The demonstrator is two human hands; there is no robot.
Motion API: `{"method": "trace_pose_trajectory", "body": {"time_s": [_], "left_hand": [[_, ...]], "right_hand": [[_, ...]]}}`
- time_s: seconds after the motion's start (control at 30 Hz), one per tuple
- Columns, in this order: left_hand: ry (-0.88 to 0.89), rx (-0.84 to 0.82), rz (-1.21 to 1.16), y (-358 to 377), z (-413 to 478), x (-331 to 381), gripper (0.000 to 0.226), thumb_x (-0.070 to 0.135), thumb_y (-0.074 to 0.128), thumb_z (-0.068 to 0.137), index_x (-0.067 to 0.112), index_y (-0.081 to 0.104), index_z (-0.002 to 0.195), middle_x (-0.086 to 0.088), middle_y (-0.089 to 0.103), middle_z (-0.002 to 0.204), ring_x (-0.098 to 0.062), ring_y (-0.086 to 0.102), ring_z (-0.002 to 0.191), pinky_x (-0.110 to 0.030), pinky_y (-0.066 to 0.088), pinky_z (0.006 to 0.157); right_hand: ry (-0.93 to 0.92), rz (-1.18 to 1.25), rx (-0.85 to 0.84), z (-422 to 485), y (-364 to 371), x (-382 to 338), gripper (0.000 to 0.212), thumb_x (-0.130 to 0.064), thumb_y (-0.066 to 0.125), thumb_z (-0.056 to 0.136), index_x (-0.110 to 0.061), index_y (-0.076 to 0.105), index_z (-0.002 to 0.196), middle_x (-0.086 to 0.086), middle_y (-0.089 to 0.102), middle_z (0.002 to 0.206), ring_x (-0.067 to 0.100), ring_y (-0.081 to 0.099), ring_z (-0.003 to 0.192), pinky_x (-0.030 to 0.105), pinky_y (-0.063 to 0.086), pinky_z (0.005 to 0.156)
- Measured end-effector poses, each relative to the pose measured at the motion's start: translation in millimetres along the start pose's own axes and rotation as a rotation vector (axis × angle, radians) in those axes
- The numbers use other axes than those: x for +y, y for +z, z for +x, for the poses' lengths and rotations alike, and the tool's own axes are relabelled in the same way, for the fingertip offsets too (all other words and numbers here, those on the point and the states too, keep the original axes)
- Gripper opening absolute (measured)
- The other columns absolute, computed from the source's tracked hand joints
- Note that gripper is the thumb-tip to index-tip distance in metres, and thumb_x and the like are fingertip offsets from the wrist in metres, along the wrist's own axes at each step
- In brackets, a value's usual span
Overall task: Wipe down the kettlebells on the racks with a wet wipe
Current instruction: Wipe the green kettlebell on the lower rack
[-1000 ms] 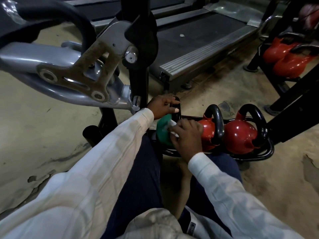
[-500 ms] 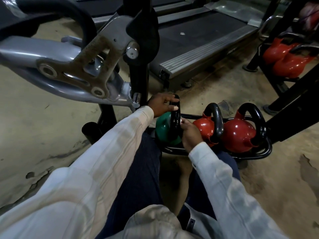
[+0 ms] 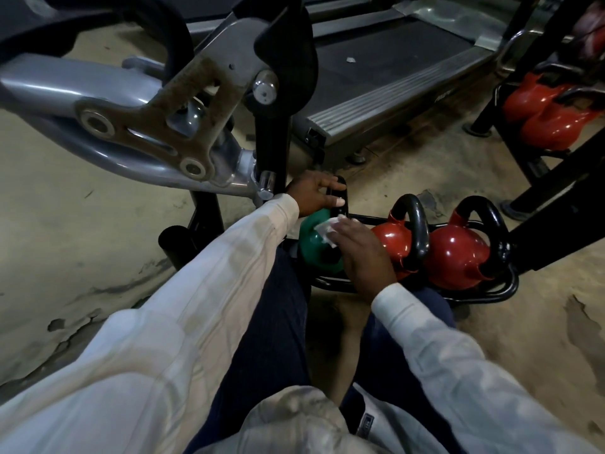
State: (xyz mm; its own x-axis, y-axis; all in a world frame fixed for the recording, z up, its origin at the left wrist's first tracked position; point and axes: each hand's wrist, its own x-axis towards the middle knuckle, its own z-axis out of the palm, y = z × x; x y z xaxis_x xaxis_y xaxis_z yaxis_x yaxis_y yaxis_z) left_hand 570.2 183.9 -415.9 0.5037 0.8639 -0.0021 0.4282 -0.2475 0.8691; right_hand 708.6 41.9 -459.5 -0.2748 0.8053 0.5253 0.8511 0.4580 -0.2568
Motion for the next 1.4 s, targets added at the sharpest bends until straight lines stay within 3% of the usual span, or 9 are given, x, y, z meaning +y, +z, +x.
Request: {"method": "trace_pose_trajectory", "body": {"time_s": [0.13, 0.2, 0.3, 0.47, 0.6, 0.8, 0.93, 1.13, 1.4], "left_hand": [[0.021, 0.008, 0.024, 0.4, -2.9, 2.0, 0.040, 0.013, 0.078, 0.080, 0.010, 0.068, 0.119, -0.009, 0.057, 0.136, -0.017, 0.050, 0.129, -0.018, 0.031, 0.107], [0.043, 0.030, 0.044, 1.5, -4.1, 2.6, 0.038, 0.011, 0.075, 0.082, 0.008, 0.068, 0.119, -0.010, 0.057, 0.135, -0.018, 0.050, 0.128, -0.010, 0.029, 0.098], [0.057, 0.057, 0.052, 1.5, -6.3, 2.7, 0.035, 0.009, 0.072, 0.084, 0.008, 0.068, 0.118, -0.010, 0.058, 0.135, -0.018, 0.050, 0.128, -0.008, 0.027, 0.096], [0.065, 0.046, 0.035, 2.3, -7.1, 1.9, 0.035, 0.009, 0.072, 0.084, 0.008, 0.068, 0.119, -0.010, 0.058, 0.135, -0.018, 0.050, 0.128, -0.006, 0.026, 0.093], [0.077, 0.044, 0.048, 3.8, -4.5, -1.8, 0.035, 0.010, 0.071, 0.085, 0.008, 0.068, 0.120, -0.010, 0.057, 0.136, -0.019, 0.048, 0.130, -0.006, 0.024, 0.094], [0.071, 0.042, 0.075, 2.7, -5.4, -2.3, 0.035, 0.011, 0.071, 0.086, 0.008, 0.067, 0.121, -0.010, 0.056, 0.137, -0.019, 0.046, 0.131, -0.007, 0.023, 0.096], [0.083, 0.064, 0.098, 3.5, -5.3, -2.2, 0.035, 0.011, 0.071, 0.085, 0.009, 0.068, 0.120, -0.010, 0.058, 0.135, -0.018, 0.048, 0.130, -0.003, 0.022, 0.092], [0.097, 0.060, 0.096, 4.0, -7.2, -1.9, 0.035, 0.011, 0.071, 0.086, 0.008, 0.067, 0.120, -0.011, 0.057, 0.136, -0.020, 0.047, 0.131, -0.005, 0.023, 0.093], [0.105, 0.080, 0.082, 5.7, -5.9, -4.6, 0.035, 0.009, 0.072, 0.085, 0.007, 0.067, 0.119, -0.013, 0.058, 0.134, -0.021, 0.048, 0.130, -0.008, 0.026, 0.094]], "right_hand": [[-0.298, -0.606, -0.505, 41.3, -5.0, -19.1, 0.041, -0.024, 0.038, 0.089, -0.014, 0.075, 0.102, 0.007, 0.072, 0.098, 0.029, 0.062, 0.109, 0.059, 0.020, 0.117], [-0.256, -0.834, -0.879, 55.5, -1.6, -44.4, 0.043, -0.035, 0.035, 0.098, -0.019, 0.068, 0.119, 0.007, 0.070, 0.111, 0.031, 0.055, 0.120, 0.066, -0.006, 0.115], [-0.205, -1.040, -1.062, 64.2, 4.8, -67.2, 0.053, -0.047, 0.030, 0.100, -0.020, 0.049, 0.142, 0.012, 0.056, 0.140, 0.039, 0.036, 0.139, 0.070, -0.009, 0.112], [-0.237, -0.712, -0.730, 16.2, -10.6, -46.2, 0.045, -0.030, 0.035, 0.095, -0.013, 0.065, 0.124, 0.011, 0.064, 0.127, 0.032, 0.044, 0.133, 0.052, 0.008, 0.118], [-0.248, -0.457, -0.302, -21.2, -13.6, -4.0, 0.042, -0.012, 0.047, 0.086, -0.013, 0.065, 0.123, 0.009, 0.059, 0.136, 0.027, 0.047, 0.136, 0.061, 0.016, 0.115], [0.682, 0.705, -0.021, -9.1, 2.1, -9.0, 0.045, 0.003, 0.045, 0.096, -0.014, 0.055, 0.137, -0.001, 0.062, 0.131, 0.008, 0.057, 0.123, 0.028, 0.045, 0.105], [1.151, 1.311, -0.018, 26.3, 4.8, 0.2, 0.049, 0.011, 0.031, 0.089, -0.002, 0.059, 0.126, 0.014, 0.071, 0.108, 0.028, 0.067, 0.103, 0.034, 0.053, 0.093], [1.152, 1.251, -0.060, 26.3, 2.1, 2.0, 0.043, 0.010, 0.034, 0.090, -0.006, 0.064, 0.116, 0.011, 0.073, 0.101, 0.024, 0.069, 0.096, 0.031, 0.054, 0.086], [0.769, 0.546, 0.284, -26.5, 15.4, -29.8, 0.020, -0.009, 0.069, 0.088, -0.020, 0.069, 0.104, -0.004, 0.066, 0.106, 0.009, 0.062, 0.100, 0.020, 0.051, 0.086]]}}
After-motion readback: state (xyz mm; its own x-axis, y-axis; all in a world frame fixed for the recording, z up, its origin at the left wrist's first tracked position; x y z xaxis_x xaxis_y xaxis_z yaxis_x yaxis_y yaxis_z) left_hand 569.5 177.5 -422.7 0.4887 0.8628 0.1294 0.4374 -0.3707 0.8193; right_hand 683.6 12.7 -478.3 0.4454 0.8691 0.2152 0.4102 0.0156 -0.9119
